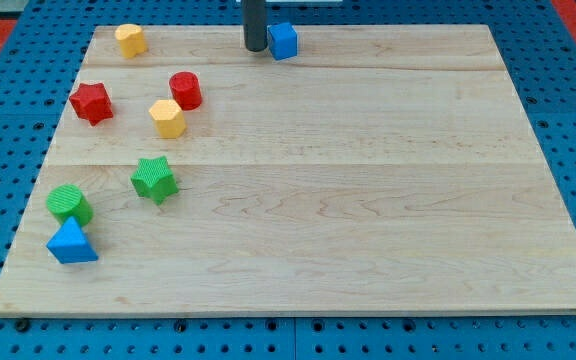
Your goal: Slide the green circle to the right side of the blue cube
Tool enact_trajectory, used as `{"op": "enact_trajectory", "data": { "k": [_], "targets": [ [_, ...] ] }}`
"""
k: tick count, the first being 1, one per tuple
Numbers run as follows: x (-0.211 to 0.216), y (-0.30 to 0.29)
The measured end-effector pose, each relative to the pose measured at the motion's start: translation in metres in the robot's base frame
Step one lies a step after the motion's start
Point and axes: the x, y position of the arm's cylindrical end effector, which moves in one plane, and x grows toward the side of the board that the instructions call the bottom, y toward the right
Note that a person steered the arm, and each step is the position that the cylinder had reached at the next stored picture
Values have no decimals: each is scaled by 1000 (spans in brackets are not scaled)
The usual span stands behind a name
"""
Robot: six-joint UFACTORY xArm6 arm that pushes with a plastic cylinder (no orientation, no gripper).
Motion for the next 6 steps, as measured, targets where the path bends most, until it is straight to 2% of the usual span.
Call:
{"op": "enact_trajectory", "data": {
  "k": [2, 3, 6],
  "targets": [
    [11, -127],
    [70, -161],
    [186, -175]
  ]
}}
